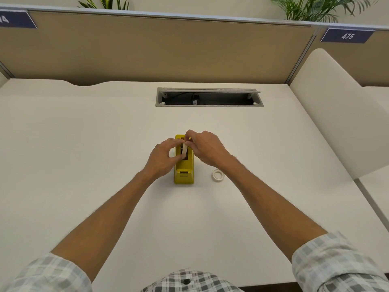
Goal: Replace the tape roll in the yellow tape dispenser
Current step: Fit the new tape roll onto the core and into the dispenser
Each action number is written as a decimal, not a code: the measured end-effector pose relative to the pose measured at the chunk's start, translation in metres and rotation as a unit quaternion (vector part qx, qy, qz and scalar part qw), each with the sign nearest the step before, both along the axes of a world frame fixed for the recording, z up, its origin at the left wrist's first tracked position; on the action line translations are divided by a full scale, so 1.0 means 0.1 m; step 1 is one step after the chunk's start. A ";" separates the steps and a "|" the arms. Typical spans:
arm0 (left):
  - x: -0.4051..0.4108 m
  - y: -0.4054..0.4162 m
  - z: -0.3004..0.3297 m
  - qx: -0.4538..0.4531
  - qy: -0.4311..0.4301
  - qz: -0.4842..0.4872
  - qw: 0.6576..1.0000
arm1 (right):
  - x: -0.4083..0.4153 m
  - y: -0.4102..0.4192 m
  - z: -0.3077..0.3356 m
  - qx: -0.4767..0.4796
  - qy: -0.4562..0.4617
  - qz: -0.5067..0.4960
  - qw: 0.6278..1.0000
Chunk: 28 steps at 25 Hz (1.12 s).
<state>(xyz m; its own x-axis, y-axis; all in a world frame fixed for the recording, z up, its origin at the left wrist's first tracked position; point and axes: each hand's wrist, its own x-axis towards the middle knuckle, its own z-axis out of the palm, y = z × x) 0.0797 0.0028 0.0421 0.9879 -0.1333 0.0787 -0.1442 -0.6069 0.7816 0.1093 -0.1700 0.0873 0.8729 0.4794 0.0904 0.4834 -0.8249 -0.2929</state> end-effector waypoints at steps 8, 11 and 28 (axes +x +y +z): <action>0.00 -0.04 -0.06 0.041 -0.033 0.007 0.999 | -0.19 -0.02 -0.04 -0.022 -0.026 -0.010 0.999; -0.02 -0.02 -0.08 0.043 -0.042 -0.008 0.998 | -0.32 0.02 -0.09 0.027 -0.046 -0.018 0.998; -0.02 0.00 -0.08 0.038 -0.040 -0.001 0.998 | -0.58 0.08 -0.22 0.023 -0.094 -0.055 0.994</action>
<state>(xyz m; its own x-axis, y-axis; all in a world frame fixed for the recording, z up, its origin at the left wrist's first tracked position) 0.0782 0.0023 0.0340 0.9787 -0.1430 0.1475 -0.2054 -0.6640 0.7190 0.0511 -0.1617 0.0658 0.8855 0.3733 0.2765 0.4404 -0.8641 -0.2437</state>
